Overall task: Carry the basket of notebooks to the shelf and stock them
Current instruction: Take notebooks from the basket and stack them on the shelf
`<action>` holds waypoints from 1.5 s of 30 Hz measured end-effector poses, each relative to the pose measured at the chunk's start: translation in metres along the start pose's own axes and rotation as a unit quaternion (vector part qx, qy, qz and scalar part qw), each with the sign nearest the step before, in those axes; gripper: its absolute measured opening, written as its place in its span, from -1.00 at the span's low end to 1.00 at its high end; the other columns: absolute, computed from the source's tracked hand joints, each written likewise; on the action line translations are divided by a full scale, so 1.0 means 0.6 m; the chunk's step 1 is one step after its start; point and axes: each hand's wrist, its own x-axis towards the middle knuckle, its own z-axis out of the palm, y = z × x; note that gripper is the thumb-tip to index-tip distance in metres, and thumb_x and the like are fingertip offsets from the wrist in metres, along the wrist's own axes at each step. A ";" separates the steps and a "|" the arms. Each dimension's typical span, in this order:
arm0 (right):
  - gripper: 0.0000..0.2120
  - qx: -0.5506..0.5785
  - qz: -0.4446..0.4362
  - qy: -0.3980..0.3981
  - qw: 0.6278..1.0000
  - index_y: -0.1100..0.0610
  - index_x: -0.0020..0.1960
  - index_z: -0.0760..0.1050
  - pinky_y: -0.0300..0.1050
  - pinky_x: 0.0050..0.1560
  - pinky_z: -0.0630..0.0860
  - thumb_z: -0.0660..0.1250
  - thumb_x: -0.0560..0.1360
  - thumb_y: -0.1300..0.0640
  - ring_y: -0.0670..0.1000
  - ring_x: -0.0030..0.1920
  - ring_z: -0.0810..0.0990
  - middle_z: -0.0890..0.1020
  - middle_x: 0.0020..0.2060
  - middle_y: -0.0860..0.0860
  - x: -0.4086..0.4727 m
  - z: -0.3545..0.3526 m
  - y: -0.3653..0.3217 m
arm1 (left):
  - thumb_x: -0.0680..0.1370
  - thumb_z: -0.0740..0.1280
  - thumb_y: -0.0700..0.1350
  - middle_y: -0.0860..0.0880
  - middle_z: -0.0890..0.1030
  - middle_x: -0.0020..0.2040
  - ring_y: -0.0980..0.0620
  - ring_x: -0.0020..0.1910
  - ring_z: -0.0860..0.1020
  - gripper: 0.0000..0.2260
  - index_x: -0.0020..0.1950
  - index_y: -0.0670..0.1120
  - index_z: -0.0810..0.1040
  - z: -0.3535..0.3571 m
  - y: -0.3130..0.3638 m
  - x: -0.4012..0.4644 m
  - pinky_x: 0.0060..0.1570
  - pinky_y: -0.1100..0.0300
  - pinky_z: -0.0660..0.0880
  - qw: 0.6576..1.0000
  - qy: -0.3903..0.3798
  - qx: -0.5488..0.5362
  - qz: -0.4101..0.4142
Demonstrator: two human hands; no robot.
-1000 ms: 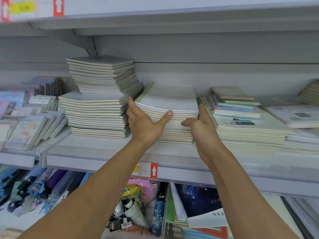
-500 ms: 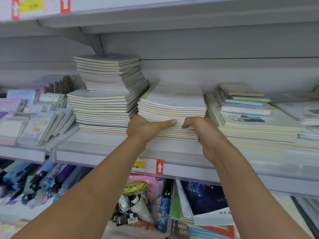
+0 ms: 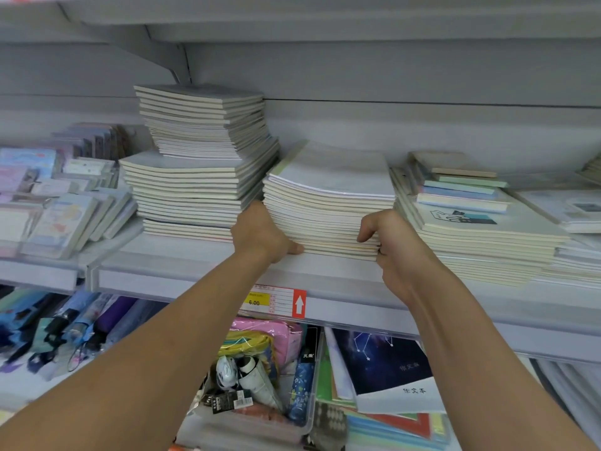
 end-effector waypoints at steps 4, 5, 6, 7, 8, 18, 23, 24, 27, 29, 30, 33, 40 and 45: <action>-0.25 -0.034 -0.015 0.020 0.999 0.19 0.32 0.42 -0.01 0.13 0.31 0.44 0.13 0.13 0.11 0.26 0.44 0.47 0.31 0.06 -0.022 0.014 -0.010 | 0.20 0.66 0.03 -0.07 0.57 0.18 -0.10 0.19 0.54 -0.27 0.25 -0.16 0.45 -0.011 -0.001 -0.001 0.16 0.05 0.51 0.998 -0.048 -0.007 0.046; -0.32 -0.069 -0.036 0.034 0.996 0.18 0.35 0.40 -0.01 0.11 0.34 0.47 0.25 0.12 0.09 0.23 0.46 0.48 0.30 0.05 -0.036 0.019 -0.016 | 0.22 0.65 0.02 -0.03 0.58 0.17 -0.06 0.18 0.54 -0.30 0.25 -0.14 0.47 -0.021 -0.004 -0.005 0.15 0.11 0.50 0.995 -0.071 -0.019 0.064; -0.40 -0.115 -0.070 0.051 0.990 0.17 0.36 0.38 -0.04 0.11 0.34 0.46 0.37 0.11 0.05 0.18 0.47 0.49 0.28 0.01 -0.052 0.025 -0.021 | 0.24 0.64 0.02 0.00 0.59 0.13 -0.01 0.14 0.56 -0.36 0.23 -0.12 0.51 -0.035 -0.010 -0.012 0.11 0.17 0.50 0.992 -0.089 -0.023 0.087; -0.43 -0.167 -0.114 0.080 0.976 0.16 0.40 0.35 -0.09 0.12 0.33 0.44 0.45 0.09 0.01 0.17 0.46 0.48 0.28 -0.03 -0.073 0.031 -0.024 | 0.25 0.63 0.03 0.03 0.62 0.07 0.03 0.07 0.58 -0.43 0.18 -0.11 0.56 -0.052 -0.018 -0.020 0.07 0.19 0.52 0.989 -0.092 -0.022 0.115; -0.38 -0.223 -0.175 0.123 0.951 0.16 0.45 0.28 -0.13 0.14 0.31 0.43 0.48 0.06 -0.02 0.18 0.43 0.43 0.29 -0.04 -0.099 0.041 -0.025 | 0.26 0.62 0.05 0.01 0.66 0.00 0.03 0.00 0.62 -0.51 0.10 -0.11 0.60 -0.071 -0.030 -0.029 0.03 0.16 0.55 0.987 -0.074 -0.023 0.144; -0.70 -0.345 -0.235 -0.064 0.907 0.16 0.28 0.43 -0.25 -0.10 0.34 0.32 0.56 0.17 0.12 0.14 0.56 0.51 -0.01 0.02 -0.056 0.268 0.038 | 0.35 0.59 -0.08 -0.08 0.36 0.45 -0.08 0.40 0.37 -0.14 0.50 -0.25 0.21 -0.245 -0.238 0.065 0.23 0.17 0.39 0.988 0.034 -0.143 -0.044; -0.73 -0.391 -0.183 -0.011 0.902 0.28 0.09 0.53 -0.19 -0.15 0.38 0.34 0.57 0.05 0.11 -0.04 0.56 0.62 -0.04 0.14 0.008 0.306 0.045 | 0.39 0.53 0.11 0.00 0.58 0.10 0.00 0.17 0.50 -0.51 0.16 -0.16 0.52 -0.236 -0.255 0.112 0.16 0.28 0.36 1.000 -0.007 -0.027 0.011; -0.75 -0.412 -0.181 -0.004 0.893 0.28 -0.01 0.54 -0.19 -0.17 0.38 0.35 0.57 0.06 0.11 -0.08 0.55 0.61 -0.10 0.14 0.019 0.306 0.045 | 0.41 0.52 0.06 0.04 0.57 0.04 0.06 0.10 0.49 -0.58 0.13 -0.15 0.53 -0.228 -0.252 0.114 0.07 0.38 0.32 1.000 -0.006 -0.018 0.026; -0.73 -0.436 -0.183 0.038 0.880 0.22 -0.20 0.46 -0.17 -0.25 0.32 0.50 0.45 0.09 0.12 -0.14 0.54 0.56 -0.21 0.14 0.040 0.302 0.043 | 0.37 0.57 -0.04 -0.11 0.64 0.05 -0.09 0.05 0.57 -0.58 0.11 -0.20 0.56 -0.205 -0.249 0.116 -0.11 0.26 0.36 0.998 0.042 -0.024 0.042; -0.70 -0.416 -0.179 0.045 0.890 0.22 -0.29 0.46 -0.20 -0.34 0.31 0.58 0.35 0.14 0.10 -0.21 0.56 0.57 -0.30 0.12 0.047 0.302 0.044 | 0.34 0.58 -0.01 -0.12 0.64 0.07 -0.12 0.08 0.58 -0.55 0.11 -0.20 0.57 -0.203 -0.250 0.121 -0.09 0.22 0.41 0.998 0.046 -0.019 0.038; -0.69 -0.394 -0.166 0.042 0.903 0.25 -0.33 0.45 -0.21 -0.40 0.32 0.59 0.31 0.19 0.07 -0.29 0.54 0.55 -0.36 0.11 0.051 0.301 0.046 | 0.34 0.58 0.02 -0.11 0.63 0.12 -0.12 0.12 0.57 -0.51 0.15 -0.18 0.57 -0.204 -0.252 0.127 -0.02 0.19 0.44 0.999 0.034 -0.006 0.039; -0.78 -0.277 -0.122 0.035 0.953 0.43 -0.21 0.56 -0.11 -0.31 0.55 0.52 0.23 0.35 0.02 -0.33 0.52 0.60 -0.37 0.18 0.062 0.292 0.052 | 0.33 0.58 0.06 -0.11 0.56 0.27 -0.11 0.26 0.50 -0.38 0.30 -0.13 0.50 -0.211 -0.254 0.140 0.22 0.11 0.42 0.999 -0.007 0.013 0.031; -0.87 -0.257 -0.095 -0.020 0.961 0.27 -0.14 0.65 -0.05 -0.11 0.56 0.48 0.32 0.37 0.16 -0.09 0.67 0.70 -0.11 0.23 0.053 0.277 0.047 | 0.27 0.62 0.02 -0.11 0.56 0.26 -0.12 0.25 0.50 -0.32 0.29 -0.16 0.46 -0.202 -0.253 0.143 0.22 0.10 0.43 0.999 -0.003 0.032 0.008; -0.84 -0.322 -0.067 -0.060 0.942 0.34 0.04 0.53 -0.18 -0.25 0.38 0.35 0.46 0.34 0.07 -0.20 0.50 0.52 -0.19 0.11 0.049 0.285 0.046 | 0.28 0.61 0.06 -0.08 0.60 0.22 -0.10 0.21 0.53 -0.35 0.27 -0.13 0.49 -0.193 -0.268 0.149 0.20 0.10 0.44 0.999 0.003 0.021 0.034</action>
